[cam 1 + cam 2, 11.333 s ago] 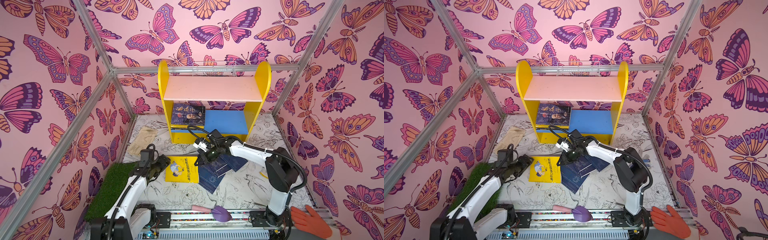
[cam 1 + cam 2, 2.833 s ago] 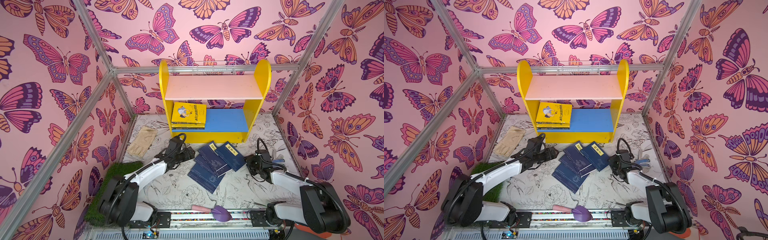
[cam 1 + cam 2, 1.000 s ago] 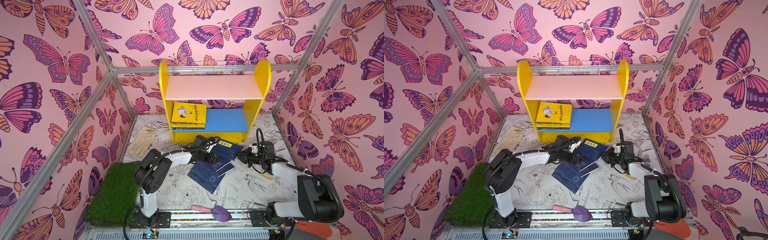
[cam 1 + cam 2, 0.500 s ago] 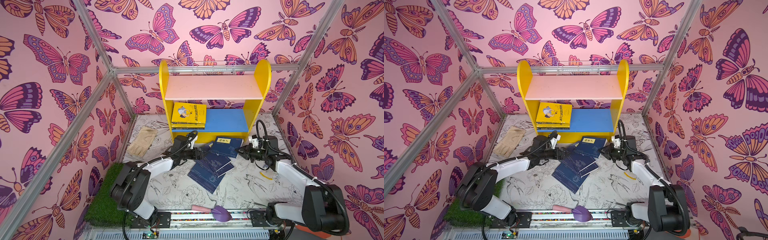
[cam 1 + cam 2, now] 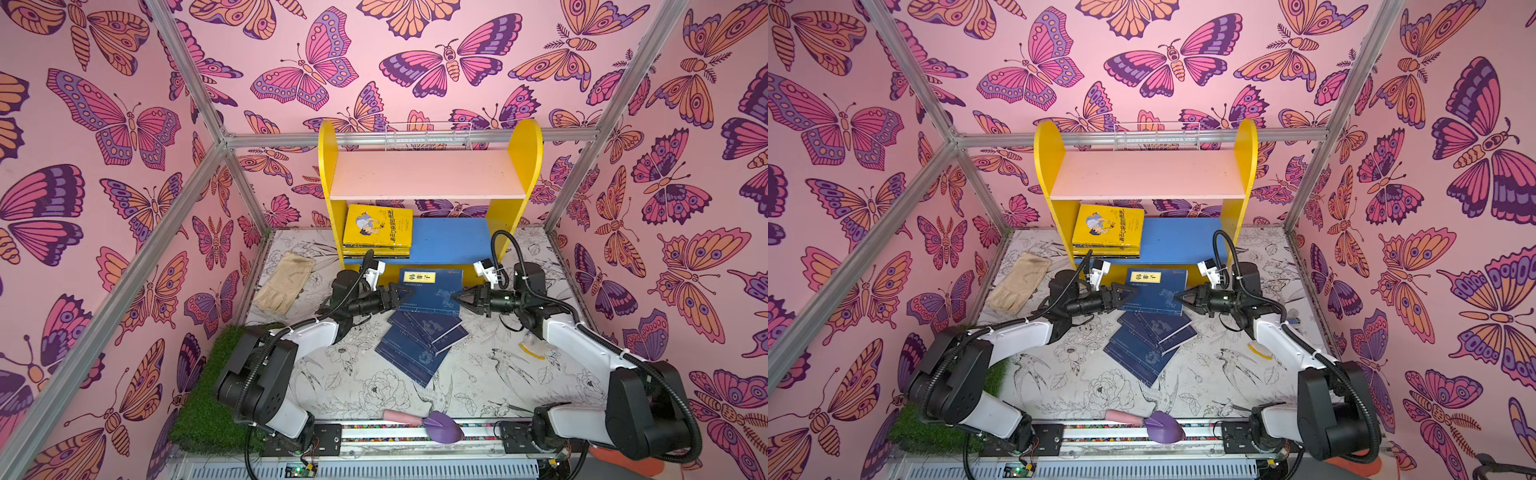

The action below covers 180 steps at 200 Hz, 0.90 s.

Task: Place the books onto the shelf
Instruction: 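Carry the dark blue book with both grippers toward the blue shelf board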

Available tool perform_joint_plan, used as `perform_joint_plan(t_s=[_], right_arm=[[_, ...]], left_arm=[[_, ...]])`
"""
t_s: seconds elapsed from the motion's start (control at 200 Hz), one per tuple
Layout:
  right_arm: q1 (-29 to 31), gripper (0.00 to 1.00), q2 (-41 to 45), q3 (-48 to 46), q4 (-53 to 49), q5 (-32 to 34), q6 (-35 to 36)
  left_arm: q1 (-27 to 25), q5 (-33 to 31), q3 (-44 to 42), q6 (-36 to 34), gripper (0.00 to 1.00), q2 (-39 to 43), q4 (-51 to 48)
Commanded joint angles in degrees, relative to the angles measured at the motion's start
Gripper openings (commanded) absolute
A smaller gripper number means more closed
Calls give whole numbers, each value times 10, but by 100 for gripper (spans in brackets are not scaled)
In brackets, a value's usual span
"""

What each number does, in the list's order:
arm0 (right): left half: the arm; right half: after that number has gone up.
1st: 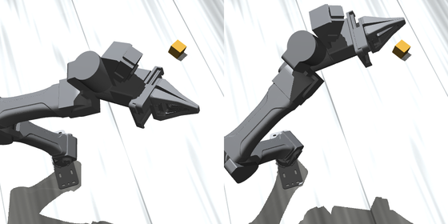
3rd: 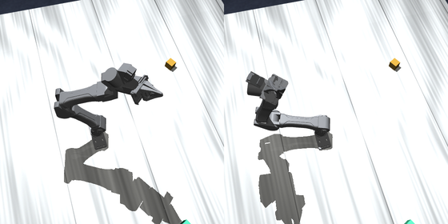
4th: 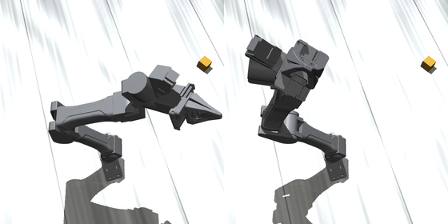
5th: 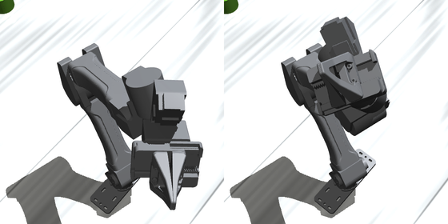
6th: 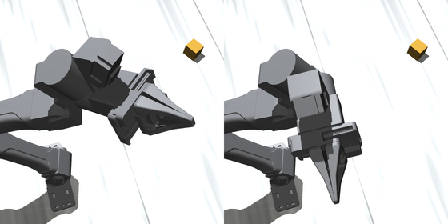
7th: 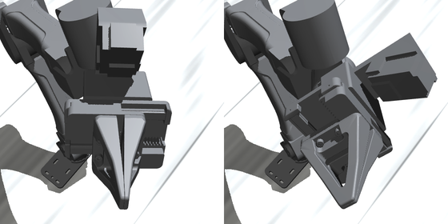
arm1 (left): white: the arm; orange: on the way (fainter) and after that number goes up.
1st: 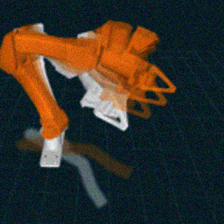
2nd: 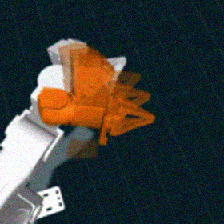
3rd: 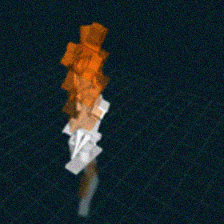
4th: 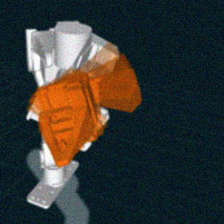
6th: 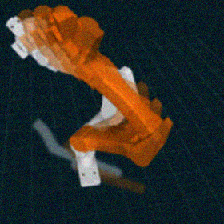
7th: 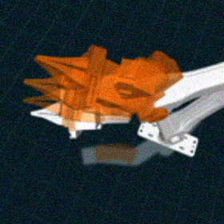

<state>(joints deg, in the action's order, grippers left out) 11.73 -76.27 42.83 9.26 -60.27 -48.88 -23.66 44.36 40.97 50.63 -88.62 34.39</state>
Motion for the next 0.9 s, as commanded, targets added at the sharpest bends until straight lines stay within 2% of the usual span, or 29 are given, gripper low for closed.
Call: perform_joint_plan(t_s=[0.0,0.095,0.2,0.331,0.386,0.496,0.711,0.897], right_arm=[[2,0,-13,35,33,-16,1],[2,0,-24,44,22,-3,10],[1,3,-34,51,9,30,14],[1,14,-41,40,68,72,-25],[1,26,-42,23,131,77,-69],[10,41,-38,-6,231,86,-131],[41,49,5,-19,248,115,-131],[47,50,40,-40,279,154,-151]], left_arm=[[2,29,-7,-5,53,5,27],[0,39,-6,-10,18,16,26],[-6,43,-5,-19,0,29,21],[-13,10,-9,-21,0,49,18],[-17,-15,-10,-21,0,59,18],[-33,-80,-13,-14,0,79,41],[-71,-194,1,39,0,72,155],[-89,-266,14,36,0,68,152]])
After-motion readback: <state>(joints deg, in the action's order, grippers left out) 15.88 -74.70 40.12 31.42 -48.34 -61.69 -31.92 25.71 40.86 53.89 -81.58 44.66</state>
